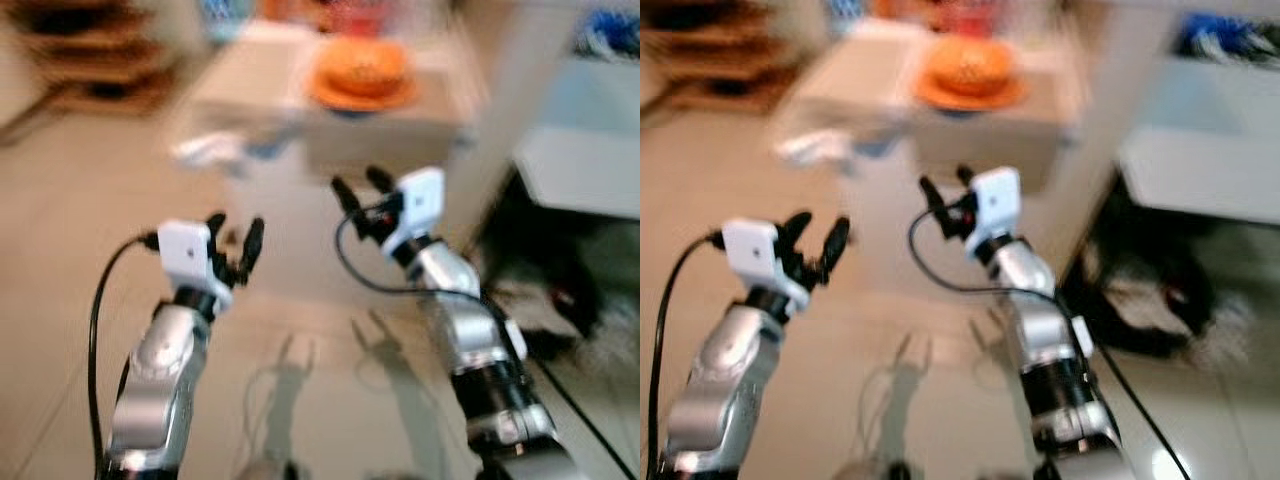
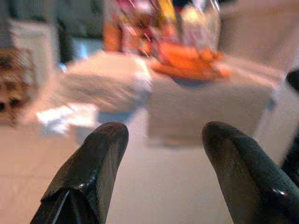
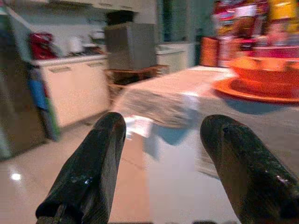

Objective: Setting the table

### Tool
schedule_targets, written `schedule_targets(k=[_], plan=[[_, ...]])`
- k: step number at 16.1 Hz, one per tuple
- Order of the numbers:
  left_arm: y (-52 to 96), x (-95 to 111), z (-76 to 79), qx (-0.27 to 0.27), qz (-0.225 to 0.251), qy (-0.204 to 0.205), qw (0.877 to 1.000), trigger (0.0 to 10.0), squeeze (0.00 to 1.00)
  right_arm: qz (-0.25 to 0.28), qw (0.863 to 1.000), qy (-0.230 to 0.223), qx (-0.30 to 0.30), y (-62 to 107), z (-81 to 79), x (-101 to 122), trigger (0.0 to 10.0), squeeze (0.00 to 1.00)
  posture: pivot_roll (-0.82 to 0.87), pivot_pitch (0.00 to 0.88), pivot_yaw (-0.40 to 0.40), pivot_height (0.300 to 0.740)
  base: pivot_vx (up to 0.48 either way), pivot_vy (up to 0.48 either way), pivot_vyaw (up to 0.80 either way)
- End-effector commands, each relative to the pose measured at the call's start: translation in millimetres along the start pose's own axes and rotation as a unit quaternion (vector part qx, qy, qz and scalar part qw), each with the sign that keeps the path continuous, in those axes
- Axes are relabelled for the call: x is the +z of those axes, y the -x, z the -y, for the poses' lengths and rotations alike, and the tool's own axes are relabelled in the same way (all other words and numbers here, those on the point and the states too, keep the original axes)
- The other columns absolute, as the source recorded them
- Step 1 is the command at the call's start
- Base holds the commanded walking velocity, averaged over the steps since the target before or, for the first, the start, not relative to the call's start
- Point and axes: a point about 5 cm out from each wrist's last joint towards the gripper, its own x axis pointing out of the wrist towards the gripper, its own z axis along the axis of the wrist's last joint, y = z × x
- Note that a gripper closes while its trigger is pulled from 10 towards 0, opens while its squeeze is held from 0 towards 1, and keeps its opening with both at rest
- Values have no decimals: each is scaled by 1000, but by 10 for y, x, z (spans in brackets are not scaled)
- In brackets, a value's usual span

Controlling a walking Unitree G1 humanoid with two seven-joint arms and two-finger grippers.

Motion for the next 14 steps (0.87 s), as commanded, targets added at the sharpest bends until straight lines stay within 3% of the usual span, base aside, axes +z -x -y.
schedule_targets(k=[1,5,9,10,12,14], plan=[[-46,134,15,-13,23,-7,1000,10000,0,15,1000,-13,-2,-60,9,127,10000,0,-45,70,4,740,480,0,0],[-89,278,81,-35,43,-13,998,10000,0,43,999,-11,-29,-126,79,349,10000,0,-49,73,5,740,480,0,300],[-101,340,138,-51,49,-14,997,10000,0,78,997,-1,-15,-197,4,611,10000,0,-47,78,7,740,480,0,0],[-107,356,159,-58,50,-15,997,10000,0,99,995,7,-13,-233,-19,770,10000,0,-50,78,8,740,480,0,0],[-110,362,167,-61,51,-15,997,10000,0,106,994,9,-13,-245,-26,831,10000,0,-50,78,8,740,480,0,0],[-132,404,214,-73,55,-18,996,10000,0,134,991,26,-17,-296,-34,1095,10000,0,-55,79,8,740,480,0,0]])
